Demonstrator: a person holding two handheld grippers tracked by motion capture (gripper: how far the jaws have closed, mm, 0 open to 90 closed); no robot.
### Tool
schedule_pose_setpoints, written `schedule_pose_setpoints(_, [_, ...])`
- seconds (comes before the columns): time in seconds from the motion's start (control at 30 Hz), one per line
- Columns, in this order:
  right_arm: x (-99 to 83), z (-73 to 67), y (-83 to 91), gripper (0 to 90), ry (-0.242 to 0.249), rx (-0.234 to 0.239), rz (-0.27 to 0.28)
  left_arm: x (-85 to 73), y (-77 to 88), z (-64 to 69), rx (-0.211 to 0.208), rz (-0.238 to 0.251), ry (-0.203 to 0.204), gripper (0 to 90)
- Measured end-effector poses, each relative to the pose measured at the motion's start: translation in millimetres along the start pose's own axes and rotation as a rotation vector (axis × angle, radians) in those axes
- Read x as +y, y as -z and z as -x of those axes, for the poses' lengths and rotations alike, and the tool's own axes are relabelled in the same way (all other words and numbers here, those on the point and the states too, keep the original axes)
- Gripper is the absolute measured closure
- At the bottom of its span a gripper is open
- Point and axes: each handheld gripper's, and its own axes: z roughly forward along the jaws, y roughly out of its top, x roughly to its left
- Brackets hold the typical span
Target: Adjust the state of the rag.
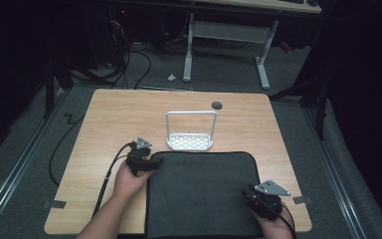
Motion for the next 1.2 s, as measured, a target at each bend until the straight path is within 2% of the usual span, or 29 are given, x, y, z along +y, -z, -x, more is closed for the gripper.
schedule_pose_setpoints(0.1, [2.0, -7.6, 0.2, 61.6, 0.026, 0.015, 0.014, -1.0, 0.3, 1.6, 0.002, 0.006, -0.019, 52.3])
schedule_pose_setpoints(0.2, [5.7, -16.6, 0.6, 56.6, 0.059, 0.027, 0.036, -4.0, 0.8, 9.9, 0.01, 0.014, -0.075, 61.1])
schedule_pose_setpoints(0.3, [9.6, -30.8, -3.2, 53.6, 0.103, 0.065, 0.036, -6.8, 2.0, 12.8, 0.001, 0.023, -0.082, 76.7])
schedule_pose_setpoints(0.33, [10.7, -34.8, -4.2, 53.3, 0.113, 0.079, 0.039, -7.5, 2.3, 12.5, -0.006, 0.027, -0.08, 78.6])
schedule_pose_setpoints(0.37, [10.7, -34.8, -4.2, 53.3, 0.113, 0.079, 0.039, -8.1, 3.1, 11.6, -0.009, 0.026, -0.08, 78.6])
schedule_pose_setpoints(0.43, [15.4, -49.2, -6.9, 51.5, 0.134, 0.11, 0.057, -9.1, 3.9, 10.0, -0.018, 0.03, -0.067, 80.7])
schedule_pose_setpoints(0.5, [20.3, -59.8, -8.4, 50.7, 0.126, 0.132, 0.066, -9.3, 4.1, 7.6, -0.031, 0.031, -0.043, 80.8])
schedule_pose_setpoints(0.53, [20.3, -59.8, -8.4, 50.7, 0.126, 0.132, 0.066, -9.5, 4.2, 5.9, -0.043, 0.034, -0.027, 80.8])
schedule_pose_setpoints(0.57, [26.3, -71.7, -10.4, 50.3, 0.122, 0.168, 0.078, -9.7, 4.4, 4.2, -0.053, 0.034, -0.01, 80.8])
schedule_pose_setpoints(0.6, [26.3, -71.7, -10.4, 50.3, 0.122, 0.168, 0.078, -9.9, 4.6, 2.9, -0.062, 0.034, 0.008, 80.8])
schedule_pose_setpoints(0.63, [31.6, -86.3, -13.9, 49.3, 0.16, 0.178, 0.085, -9.9, 4.8, 1.3, -0.068, 0.034, 0.013, 80.7])
schedule_pose_setpoints(0.67, [31.6, -86.3, -13.9, 49.3, 0.16, 0.178, 0.085, -10.0, 5.0, 0.8, -0.073, 0.032, 0.022, 80.7])
schedule_pose_setpoints(0.7, [34.0, -93.8, -16.2, 49.1, 0.178, 0.183, 0.082, -10.1, 4.9, 0.2, -0.075, 0.035, 0.027, 80.7])
schedule_pose_setpoints(0.73, [38.4, -107.3, -22.9, 48.6, 0.204, 0.206, 0.068, -10.1, 4.9, -0.2, -0.076, 0.035, 0.029, 80.6])
schedule_pose_setpoints(0.77, [40.7, -113.8, -26.3, 48.6, 0.215, 0.21, 0.054, -10.1, 4.9, -0.3, -0.078, 0.035, 0.03, 80.6])
schedule_pose_setpoints(0.8, [40.7, -113.8, -26.3, 48.6, 0.215, 0.21, 0.054, -10.1, 4.9, -0.4, -0.079, 0.035, 0.031, 80.6])
schedule_pose_setpoints(0.9, [47.3, -133.6, -36.9, 48.5, 0.245, 0.238, 0.04, -10.2, 4.8, -1.2, -0.083, 0.037, 0.038, 80.6])
schedule_pose_setpoints(0.97, [54.2, -155.5, -47.0, 48.5, 0.274, 0.272, 0.028, -10.4, 5.2, -1.7, -0.087, 0.037, 0.041, 80.4])
schedule_pose_setpoints(1.0, [54.2, -155.5, -47.0, 48.5, 0.274, 0.272, 0.028, -10.4, 5.5, -1.7, -0.087, 0.037, 0.042, 80.4])
schedule_pose_setpoints(1.03, [55.6, -160.9, -49.3, 48.4, 0.281, 0.28, 0.023, -10.9, 5.9, -1.7, -0.086, 0.04, 0.041, 80.3])
schedule_pose_setpoints(1.07, [59.6, -173.9, -55.7, 47.9, 0.295, 0.305, 0.015, -11.2, 6.3, -1.6, -0.086, 0.043, 0.042, 80.3])
schedule_pose_setpoints(1.1, [59.6, -173.9, -55.7, 47.9, 0.295, 0.305, 0.015, -11.5, 7.0, -1.4, -0.085, 0.044, 0.042, 80.3])
schedule_pose_setpoints(1.2, [65.1, -191.4, -65.8, 47.0, 0.303, 0.353, -0.008, -12.0, 7.4, -1.6, -0.085, 0.047, 0.046, 80.0])
